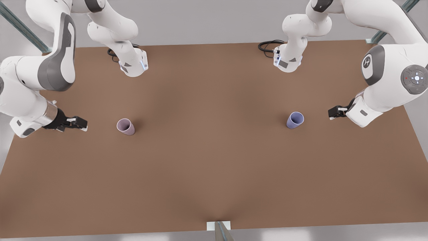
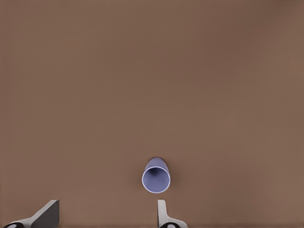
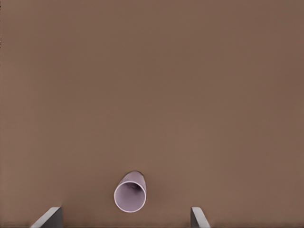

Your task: Stack the cups, with the pink cup at the bottom and the purple cup at the top

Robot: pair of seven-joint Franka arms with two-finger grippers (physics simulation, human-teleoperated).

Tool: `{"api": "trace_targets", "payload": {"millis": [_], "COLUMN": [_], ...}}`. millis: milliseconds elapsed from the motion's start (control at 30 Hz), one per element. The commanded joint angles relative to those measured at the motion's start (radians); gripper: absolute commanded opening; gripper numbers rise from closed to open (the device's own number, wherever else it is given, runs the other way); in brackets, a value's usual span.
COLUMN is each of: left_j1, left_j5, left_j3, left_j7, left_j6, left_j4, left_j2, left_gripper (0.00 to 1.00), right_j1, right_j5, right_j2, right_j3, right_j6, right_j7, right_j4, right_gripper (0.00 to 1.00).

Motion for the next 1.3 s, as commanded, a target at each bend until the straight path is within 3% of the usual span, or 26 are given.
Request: {"api": "trace_targets", "payload": {"millis": [0,33,67,200,333,467,667,1267], "left_j1": [-0.001,0.001,0.001,-0.001,0.001,0.001,0.002,-0.005], "left_j5": [-0.003,-0.001,-0.003,-0.006,-0.004,-0.004,-0.001,-0.004], "left_j3": [0.000,0.000,0.000,0.000,0.008,0.008,0.023,0.039], "left_j7": [0.037,0.037,0.037,0.036,0.037,0.037,0.025,0.033], "left_j6": [0.005,0.005,0.006,0.028,0.037,0.035,-0.002,0.002], "left_j4": [0.000,0.000,0.000,-0.009,-0.013,-0.013,-0.010,-0.013], "left_j2": [-0.001,-0.001,0.001,0.008,0.015,0.016,0.001,0.005], "left_gripper": [1.00,1.00,1.00,1.00,1.00,1.00,1.00,1.00], "right_j1": [0.003,0.003,0.017,0.013,0.011,0.011,0.019,0.011], "right_j5": [0.001,0.001,-0.001,-0.001,0.001,0.002,0.011,0.015], "right_j2": [-0.008,-0.011,-0.084,-0.114,-0.111,-0.100,-0.051,-0.060], "right_j3": [-0.001,-0.001,0.001,0.000,-0.004,-0.004,-0.004,-0.004], "right_j6": [0.031,0.057,0.120,0.240,0.372,0.708,0.861,0.851], "right_j7": [0.068,0.067,0.059,-0.002,-0.053,-0.053,-0.044,-0.072], "right_j4": [-0.015,-0.037,-0.168,-0.452,-0.615,-0.810,-0.821,-0.903], "right_gripper": [1.00,1.00,1.00,1.00,1.00,1.00,1.00,1.00]}}
